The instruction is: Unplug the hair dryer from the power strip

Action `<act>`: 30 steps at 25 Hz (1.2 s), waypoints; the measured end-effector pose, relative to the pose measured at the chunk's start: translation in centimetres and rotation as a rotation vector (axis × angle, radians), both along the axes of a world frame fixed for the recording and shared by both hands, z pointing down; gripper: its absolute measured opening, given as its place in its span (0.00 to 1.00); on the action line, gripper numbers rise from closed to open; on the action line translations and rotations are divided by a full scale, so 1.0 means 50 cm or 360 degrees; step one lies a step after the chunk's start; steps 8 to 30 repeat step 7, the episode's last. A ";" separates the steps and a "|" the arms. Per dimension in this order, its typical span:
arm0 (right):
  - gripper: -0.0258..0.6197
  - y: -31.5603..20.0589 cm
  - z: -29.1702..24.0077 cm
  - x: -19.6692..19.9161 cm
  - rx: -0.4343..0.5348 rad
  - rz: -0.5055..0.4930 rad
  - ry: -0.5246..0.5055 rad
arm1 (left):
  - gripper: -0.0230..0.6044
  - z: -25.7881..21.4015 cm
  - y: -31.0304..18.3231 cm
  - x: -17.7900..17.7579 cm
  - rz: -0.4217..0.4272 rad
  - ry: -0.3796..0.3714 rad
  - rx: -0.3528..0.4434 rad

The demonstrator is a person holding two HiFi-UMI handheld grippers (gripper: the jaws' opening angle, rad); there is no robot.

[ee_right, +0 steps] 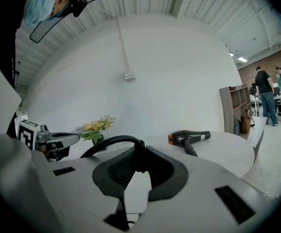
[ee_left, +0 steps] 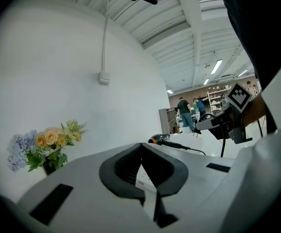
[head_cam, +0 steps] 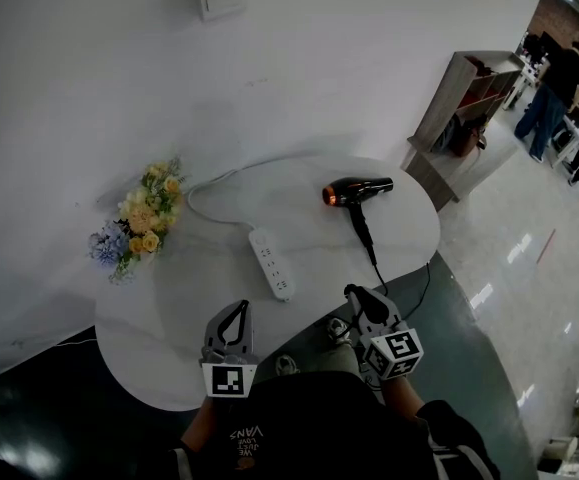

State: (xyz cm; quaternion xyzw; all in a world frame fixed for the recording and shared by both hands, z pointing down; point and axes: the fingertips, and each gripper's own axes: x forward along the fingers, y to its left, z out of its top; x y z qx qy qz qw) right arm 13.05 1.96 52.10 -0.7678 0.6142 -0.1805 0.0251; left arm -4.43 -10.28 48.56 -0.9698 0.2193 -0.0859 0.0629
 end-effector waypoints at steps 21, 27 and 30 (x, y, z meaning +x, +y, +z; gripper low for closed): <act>0.15 -0.005 0.004 -0.006 0.0000 -0.0022 -0.0005 | 0.07 -0.003 0.002 0.000 0.0003 0.0021 0.0030; 0.15 -0.005 0.004 -0.006 0.0000 -0.0022 -0.0005 | 0.07 -0.003 0.002 0.000 0.0003 0.0021 0.0030; 0.15 -0.005 0.004 -0.006 0.0000 -0.0022 -0.0005 | 0.07 -0.003 0.002 0.000 0.0003 0.0021 0.0030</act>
